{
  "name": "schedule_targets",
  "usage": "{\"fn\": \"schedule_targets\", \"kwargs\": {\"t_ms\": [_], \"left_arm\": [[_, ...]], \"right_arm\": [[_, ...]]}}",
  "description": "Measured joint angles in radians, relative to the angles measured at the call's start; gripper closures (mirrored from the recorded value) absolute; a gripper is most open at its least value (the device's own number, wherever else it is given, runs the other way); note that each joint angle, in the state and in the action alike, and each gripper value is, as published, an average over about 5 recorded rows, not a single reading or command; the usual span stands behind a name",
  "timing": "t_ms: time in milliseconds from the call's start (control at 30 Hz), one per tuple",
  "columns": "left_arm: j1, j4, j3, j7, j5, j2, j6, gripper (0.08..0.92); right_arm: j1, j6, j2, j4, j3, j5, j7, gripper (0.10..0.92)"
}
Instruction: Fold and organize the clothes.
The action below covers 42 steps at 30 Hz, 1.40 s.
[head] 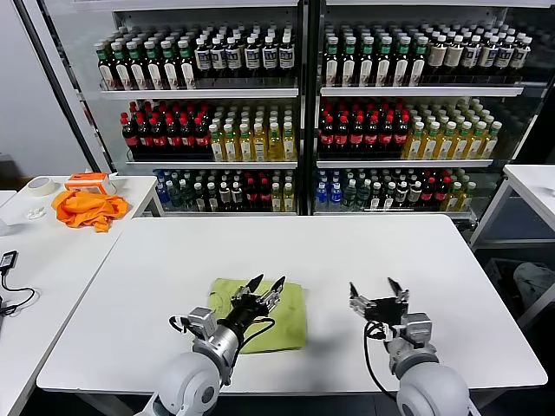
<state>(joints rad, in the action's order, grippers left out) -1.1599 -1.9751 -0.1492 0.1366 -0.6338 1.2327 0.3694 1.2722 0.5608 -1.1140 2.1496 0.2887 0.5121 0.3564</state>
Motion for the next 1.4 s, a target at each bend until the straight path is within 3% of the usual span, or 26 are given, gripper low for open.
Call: {"fn": "schedule_targets", "kwargs": {"t_ms": [233,700,1400], "left_arm": [[-0.037,-0.015,-0.054,-0.022,0.081,-0.048,-0.039,0.196],[-0.111,-0.041,-0.117,-0.042,0.170,-0.073,-0.060,0.177],[-0.138,-0.032,-0.127,-0.048,0.207,-0.064,-0.069,0.177]], "right_arm": [[-0.038,0.012,-0.033,-0.053,-0.108,0.093,0.017,0.203],[-0.125,0.017,-0.092,-0.199,-0.244,0.185,0.030,0.232],[-0.177,0.017,-0.126,-0.256,-0.283,0.260,0.047,0.829]]}}
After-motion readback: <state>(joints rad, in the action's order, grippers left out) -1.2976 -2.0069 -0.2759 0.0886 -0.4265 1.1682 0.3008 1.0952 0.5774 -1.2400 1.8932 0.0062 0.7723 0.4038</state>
